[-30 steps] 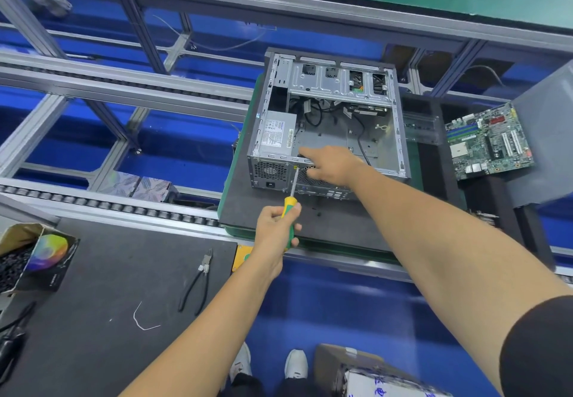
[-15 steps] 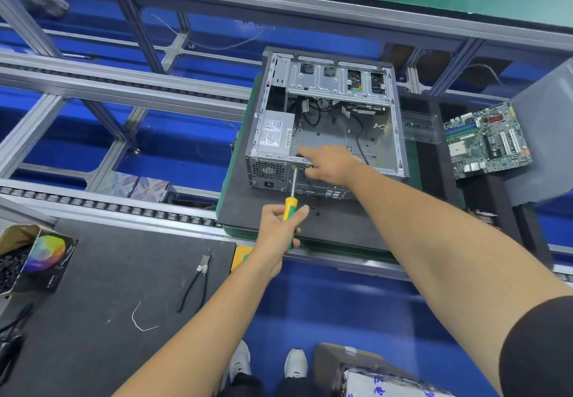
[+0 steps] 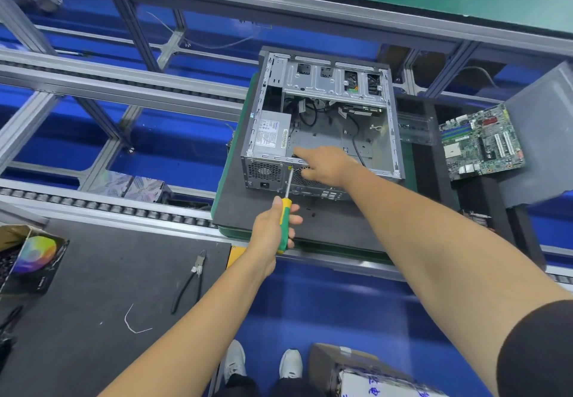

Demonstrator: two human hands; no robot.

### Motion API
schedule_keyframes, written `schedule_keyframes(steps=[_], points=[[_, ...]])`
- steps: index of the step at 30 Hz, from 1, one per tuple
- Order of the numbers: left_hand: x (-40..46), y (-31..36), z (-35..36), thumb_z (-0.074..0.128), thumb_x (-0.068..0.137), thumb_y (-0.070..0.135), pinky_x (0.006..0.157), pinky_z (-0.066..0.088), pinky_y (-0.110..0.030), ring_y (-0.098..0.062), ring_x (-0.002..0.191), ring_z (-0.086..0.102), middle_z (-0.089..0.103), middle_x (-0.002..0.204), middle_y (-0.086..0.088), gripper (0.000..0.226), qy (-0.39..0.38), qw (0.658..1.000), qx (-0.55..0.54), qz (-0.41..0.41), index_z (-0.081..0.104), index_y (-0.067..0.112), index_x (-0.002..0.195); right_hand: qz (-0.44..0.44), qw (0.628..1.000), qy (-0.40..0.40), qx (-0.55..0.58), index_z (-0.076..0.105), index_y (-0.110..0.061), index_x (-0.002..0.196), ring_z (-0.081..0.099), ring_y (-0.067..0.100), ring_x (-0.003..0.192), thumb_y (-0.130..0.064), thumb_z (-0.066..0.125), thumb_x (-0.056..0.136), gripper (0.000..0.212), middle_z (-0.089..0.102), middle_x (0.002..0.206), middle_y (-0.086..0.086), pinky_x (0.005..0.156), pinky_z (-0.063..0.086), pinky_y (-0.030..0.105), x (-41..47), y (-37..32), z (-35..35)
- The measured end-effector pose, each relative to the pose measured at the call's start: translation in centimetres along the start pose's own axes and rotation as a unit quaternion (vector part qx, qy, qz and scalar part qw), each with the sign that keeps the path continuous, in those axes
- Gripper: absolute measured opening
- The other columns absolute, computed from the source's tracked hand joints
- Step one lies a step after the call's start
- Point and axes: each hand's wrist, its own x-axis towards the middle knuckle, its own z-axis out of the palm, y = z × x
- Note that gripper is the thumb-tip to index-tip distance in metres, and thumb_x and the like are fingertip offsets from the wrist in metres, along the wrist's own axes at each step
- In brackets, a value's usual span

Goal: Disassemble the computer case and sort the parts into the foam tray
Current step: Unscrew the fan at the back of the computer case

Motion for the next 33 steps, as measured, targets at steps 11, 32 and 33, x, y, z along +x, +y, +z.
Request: schedule_keyframes(steps=[11,32,33], points=[[0.5,-0.4,-0.5,0.066,0.099,0.042,0.054,0.054,-0.03,-0.018,0.065,0.07,0.068,0.08,-0.005,0.032,0.011,0.998,0.016,0.056,0.061,0.01,0.095,-0.001,1.0,0.005,0.003,0.038,-0.026,0.107,0.045,0.018,0.06,-0.031,0.056,0.092,0.024,0.046,0.065,-0.004,0.05,0.022,0.031,0.2,0.2,0.4],[0.4,1.5,-1.0,0.038,0.109,0.049,0.054,0.047,-0.026,-0.012,0.055,0.059,0.069,0.067,0.001,0.053,-0.046,0.998,0.051,-0.009,0.071,0.008,0.101,-0.002,1.0,0.004,0.013,0.024,-0.037,0.096,0.038,0.005,0.057,-0.031,0.058,0.092,0.035,0.044,0.063,-0.005,0.05,0.02,0.031,0.1,0.2,0.2],[0.5,1.7,-0.9,0.038,0.109,0.05,0.051,0.045,-0.026,-0.011,0.053,0.056,0.068,0.069,0.002,0.053,-0.046,0.997,0.053,-0.012,0.071,0.009,0.104,-0.002,1.0,0.003,0.011,0.024,-0.037,0.097,0.039,0.005,0.058,-0.032,0.058,0.092,0.034,0.044,0.064,-0.005,0.05,0.02,0.031,0.1,0.3,0.2]])
